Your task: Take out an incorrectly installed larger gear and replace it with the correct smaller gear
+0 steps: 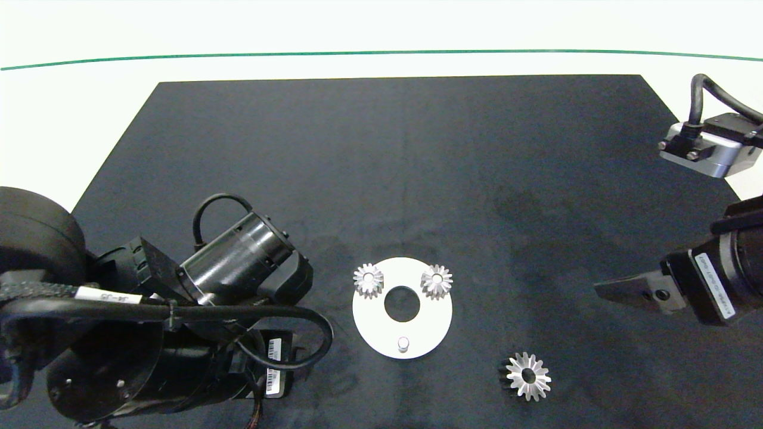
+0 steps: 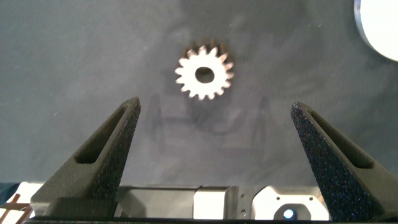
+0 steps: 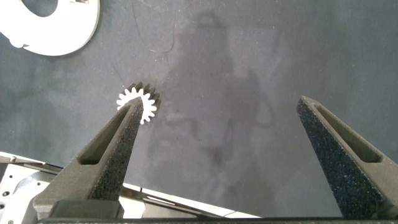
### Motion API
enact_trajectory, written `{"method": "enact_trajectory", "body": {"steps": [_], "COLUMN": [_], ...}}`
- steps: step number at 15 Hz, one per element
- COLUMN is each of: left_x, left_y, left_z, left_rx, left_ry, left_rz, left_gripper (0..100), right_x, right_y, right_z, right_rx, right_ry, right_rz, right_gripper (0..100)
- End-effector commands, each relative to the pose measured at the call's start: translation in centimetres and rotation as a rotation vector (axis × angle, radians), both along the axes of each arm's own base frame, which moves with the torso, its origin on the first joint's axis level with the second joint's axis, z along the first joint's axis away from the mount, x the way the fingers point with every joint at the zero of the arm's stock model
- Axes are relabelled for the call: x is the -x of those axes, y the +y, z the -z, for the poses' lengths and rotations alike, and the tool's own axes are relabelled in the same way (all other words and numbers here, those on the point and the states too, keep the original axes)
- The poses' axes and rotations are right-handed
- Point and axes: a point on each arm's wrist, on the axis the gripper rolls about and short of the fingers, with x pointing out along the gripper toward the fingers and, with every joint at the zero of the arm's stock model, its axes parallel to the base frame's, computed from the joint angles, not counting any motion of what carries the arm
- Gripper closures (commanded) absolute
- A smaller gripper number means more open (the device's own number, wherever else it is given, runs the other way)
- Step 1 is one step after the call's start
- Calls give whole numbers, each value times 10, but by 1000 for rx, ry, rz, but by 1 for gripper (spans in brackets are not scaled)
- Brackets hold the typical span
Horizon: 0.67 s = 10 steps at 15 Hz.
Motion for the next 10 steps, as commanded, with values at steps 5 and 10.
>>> {"method": "enact_trajectory", "body": {"steps": [5,10], "left_x": [-6,-8], "left_y": [-5,-5], "left_z": [14,22], "left_rx": [-8,-7], "left_ry": [4,-4], "left_rz": [-5,-1], "left_gripper": [0,0], "right_x": [-3,-3], "right_y": [3,3], "right_z": [3,4], "right_rx": [11,12], "right_ry": [17,18], "right_rz": [0,0], "right_gripper": [0,0]}}
